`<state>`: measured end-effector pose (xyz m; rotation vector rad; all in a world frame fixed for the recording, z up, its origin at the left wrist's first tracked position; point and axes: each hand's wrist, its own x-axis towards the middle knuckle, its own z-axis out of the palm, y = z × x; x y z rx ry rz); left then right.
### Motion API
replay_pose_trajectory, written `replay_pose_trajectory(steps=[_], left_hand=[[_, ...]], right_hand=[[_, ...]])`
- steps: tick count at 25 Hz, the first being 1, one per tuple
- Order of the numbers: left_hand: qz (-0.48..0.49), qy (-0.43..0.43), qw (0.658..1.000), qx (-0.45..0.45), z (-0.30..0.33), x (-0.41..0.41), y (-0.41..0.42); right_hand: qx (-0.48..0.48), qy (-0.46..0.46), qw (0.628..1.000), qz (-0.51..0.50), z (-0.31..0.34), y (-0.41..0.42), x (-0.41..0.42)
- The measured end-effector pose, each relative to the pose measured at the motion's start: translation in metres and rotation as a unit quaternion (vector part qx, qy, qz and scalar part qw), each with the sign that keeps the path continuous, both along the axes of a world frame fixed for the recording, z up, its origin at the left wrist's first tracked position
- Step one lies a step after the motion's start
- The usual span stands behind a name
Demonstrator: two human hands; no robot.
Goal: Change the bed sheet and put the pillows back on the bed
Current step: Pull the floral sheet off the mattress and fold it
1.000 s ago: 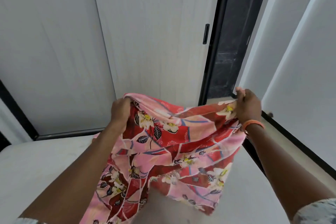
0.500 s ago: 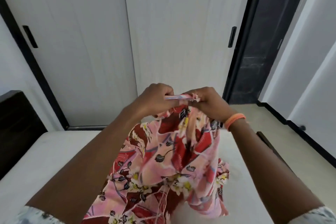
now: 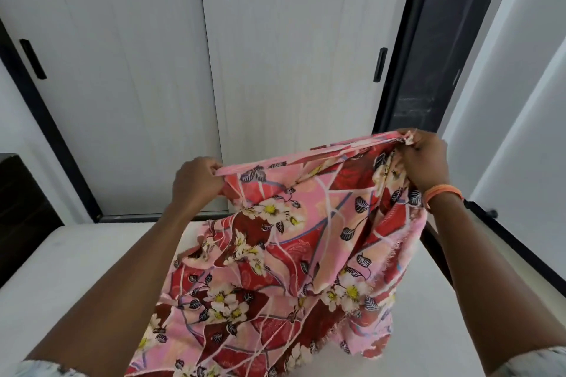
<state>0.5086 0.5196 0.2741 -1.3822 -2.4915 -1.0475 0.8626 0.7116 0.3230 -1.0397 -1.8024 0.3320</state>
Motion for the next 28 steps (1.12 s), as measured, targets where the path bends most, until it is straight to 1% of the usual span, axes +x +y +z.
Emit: replay_pose_trajectory(steps=[3,4,5,6,7,9,11,12,14,15,16,17,18,19,20,21,22,23,24,25,26,27,28], left_hand=[[0.089,0.025,0.985,0.146,0.005,0.001,0.001],[0.107,0.009,0.976,0.192,0.009,-0.001,0.003],[0.114,-0.026,0.968,0.224,0.015,-0.003,0.006],[0.109,-0.068,0.965,0.229,0.018,-0.006,0.009],[0.096,-0.105,0.969,0.200,0.017,-0.006,0.013],[0.065,-0.170,0.980,0.084,0.007,-0.005,0.018],[0.049,-0.225,0.973,-0.027,-0.008,-0.002,0.018],[0.042,-0.219,0.972,-0.080,-0.015,0.000,0.017],[0.026,-0.162,0.968,-0.189,-0.023,0.013,0.017],[0.018,-0.158,0.961,-0.226,-0.024,0.023,0.019],[0.001,-0.185,0.952,-0.245,-0.024,0.035,0.022],[-0.024,-0.274,0.933,-0.232,-0.019,0.045,0.025],[-0.061,-0.423,0.885,-0.184,-0.009,0.050,0.028],[-0.110,-0.587,0.795,-0.108,0.002,0.047,0.029],[-0.142,-0.721,0.678,0.002,0.012,0.041,0.032],[-0.140,-0.792,0.585,0.107,0.020,0.031,0.034],[-0.120,-0.808,0.549,0.178,0.024,0.023,0.037],[-0.099,-0.782,0.581,0.202,0.024,0.021,0.039],[-0.079,-0.724,0.662,0.178,0.018,0.027,0.040],[-0.058,-0.640,0.756,0.125,0.010,0.042,0.041],[-0.043,-0.546,0.833,0.086,-0.001,0.065,0.042],[-0.043,-0.456,0.885,0.078,-0.010,0.092,0.041],[-0.070,-0.385,0.915,0.102,-0.017,0.119,0.039]], right_hand=[[-0.038,0.023,0.998,-0.048,-0.002,0.008,-0.004],[-0.045,0.033,0.997,-0.054,-0.001,0.008,-0.008],[-0.050,0.040,0.997,-0.049,0.001,0.008,-0.013],[-0.049,0.039,0.997,-0.032,0.002,0.007,-0.018],[-0.045,0.029,0.999,-0.006,0.003,0.005,-0.022],[-0.026,-0.009,0.998,0.063,0.007,-0.001,-0.028],[-0.023,-0.055,0.988,0.141,0.012,-0.008,-0.031],[-0.036,-0.079,0.981,0.171,0.014,-0.011,-0.031],[-0.071,-0.101,0.968,0.217,0.018,-0.017,-0.030],[-0.078,-0.105,0.964,0.233,0.020,-0.022,-0.030],[-0.084,-0.107,0.960,0.245,0.022,-0.027,-0.029],[-0.093,-0.109,0.958,0.250,0.023,-0.030,-0.027],[-0.107,-0.108,0.956,0.251,0.024,-0.034,-0.026],[-0.118,-0.105,0.955,0.252,0.026,-0.038,-0.025],[-0.128,-0.103,0.954,0.252,0.028,-0.042,-0.023],[-0.133,-0.102,0.953,0.252,0.029,-0.045,-0.021],[-0.136,-0.103,0.952,0.252,0.031,-0.047,-0.019],[-0.137,-0.103,0.952,0.253,0.032,-0.049,-0.018],[-0.139,-0.101,0.952,0.254,0.033,-0.051,-0.018],[-0.139,-0.096,0.952,0.256,0.034,-0.054,-0.019],[-0.137,-0.092,0.952,0.258,0.034,-0.056,-0.021],[-0.136,-0.091,0.952,0.260,0.033,-0.057,-0.022],[-0.137,-0.094,0.950,0.263,0.033,-0.059,-0.025]])
